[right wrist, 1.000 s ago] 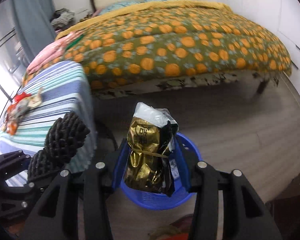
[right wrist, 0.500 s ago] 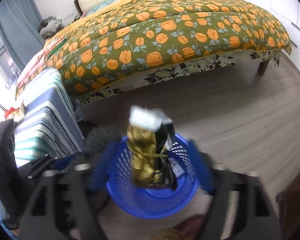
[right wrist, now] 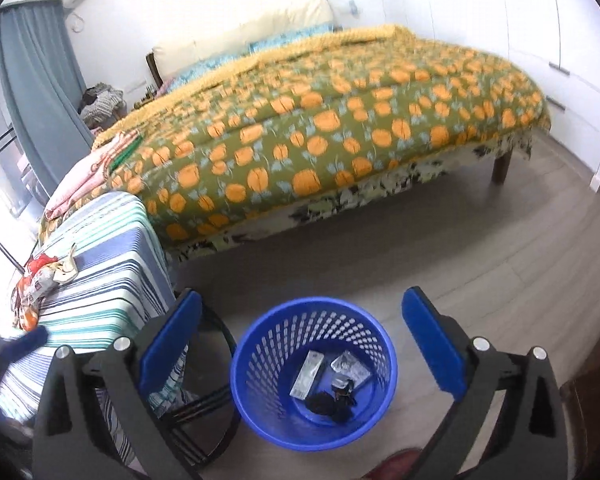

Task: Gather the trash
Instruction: 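Move both tools back toward the striped table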

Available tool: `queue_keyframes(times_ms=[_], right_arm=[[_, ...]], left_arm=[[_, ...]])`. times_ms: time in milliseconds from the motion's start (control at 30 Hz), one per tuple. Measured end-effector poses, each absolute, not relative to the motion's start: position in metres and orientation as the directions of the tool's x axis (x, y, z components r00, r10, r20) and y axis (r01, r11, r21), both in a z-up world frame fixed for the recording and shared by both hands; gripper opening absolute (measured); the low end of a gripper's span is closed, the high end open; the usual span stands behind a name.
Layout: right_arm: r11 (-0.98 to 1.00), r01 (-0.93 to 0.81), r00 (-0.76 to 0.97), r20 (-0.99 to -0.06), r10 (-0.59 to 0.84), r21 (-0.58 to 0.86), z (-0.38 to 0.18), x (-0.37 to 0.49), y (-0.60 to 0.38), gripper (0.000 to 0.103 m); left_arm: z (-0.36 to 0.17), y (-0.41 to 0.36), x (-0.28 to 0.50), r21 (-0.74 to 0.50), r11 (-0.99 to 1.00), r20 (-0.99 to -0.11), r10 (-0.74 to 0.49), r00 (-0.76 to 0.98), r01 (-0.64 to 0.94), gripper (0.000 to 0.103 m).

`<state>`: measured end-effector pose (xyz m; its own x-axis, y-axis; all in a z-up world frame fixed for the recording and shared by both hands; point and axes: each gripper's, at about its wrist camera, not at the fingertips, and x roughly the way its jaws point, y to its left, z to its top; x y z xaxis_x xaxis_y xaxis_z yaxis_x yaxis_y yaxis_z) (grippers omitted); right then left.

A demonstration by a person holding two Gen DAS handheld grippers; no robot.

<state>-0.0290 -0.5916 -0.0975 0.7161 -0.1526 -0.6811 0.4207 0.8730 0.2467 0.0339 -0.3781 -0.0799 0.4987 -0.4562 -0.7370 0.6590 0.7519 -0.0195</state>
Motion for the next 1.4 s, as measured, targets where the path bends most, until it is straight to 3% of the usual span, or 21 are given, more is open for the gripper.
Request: queue_keyframes(times_ms=[300,667,1400], right_arm=[[0.887,0.381,0.783,-0.602,-0.158,0.262,-0.077,-0.052,-0.539,0.098],[0.967,0.222,0.853,-0.505,-0.132,0.123,-0.062,-0.048,-0.436,0.098],[0.999,0.033,0.859,-0.511,-0.040,-0.022,-0.077,-0.005,-0.323,0.098]], left_arm=[[-0.025,-0.310,0.017,0.033,0.826,-0.674,-0.398,0.622,0.563,0.098],[0.020,-0.221,0.018,0.039,0.906,-0.593,-0.318,0.740,0.421,0.098],[0.017,-0.138,0.050,0.019,0.964,-0.595,-0.201,0.778,0.264,0.098]])
